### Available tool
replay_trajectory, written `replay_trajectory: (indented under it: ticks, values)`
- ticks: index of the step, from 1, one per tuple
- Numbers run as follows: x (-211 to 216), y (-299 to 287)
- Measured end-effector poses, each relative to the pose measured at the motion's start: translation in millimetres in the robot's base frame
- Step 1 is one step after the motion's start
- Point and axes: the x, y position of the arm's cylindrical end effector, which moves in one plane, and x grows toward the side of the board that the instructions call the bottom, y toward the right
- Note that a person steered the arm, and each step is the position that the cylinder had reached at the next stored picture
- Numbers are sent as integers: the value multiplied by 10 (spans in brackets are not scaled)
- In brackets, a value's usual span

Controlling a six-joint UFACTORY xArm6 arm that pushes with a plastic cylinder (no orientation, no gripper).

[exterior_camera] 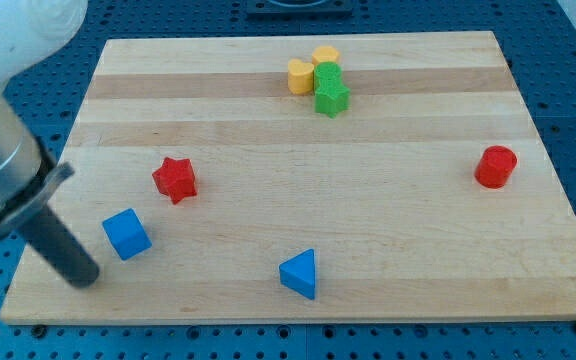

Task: Push the blue cube into the red star

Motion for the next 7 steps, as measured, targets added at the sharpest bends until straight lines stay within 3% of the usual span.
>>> replay_trajectory:
  ticks: [2,3,5,7]
  values:
    - [-472,5]
    - [-522,16]
    - [-80,52]
    - [-429,337]
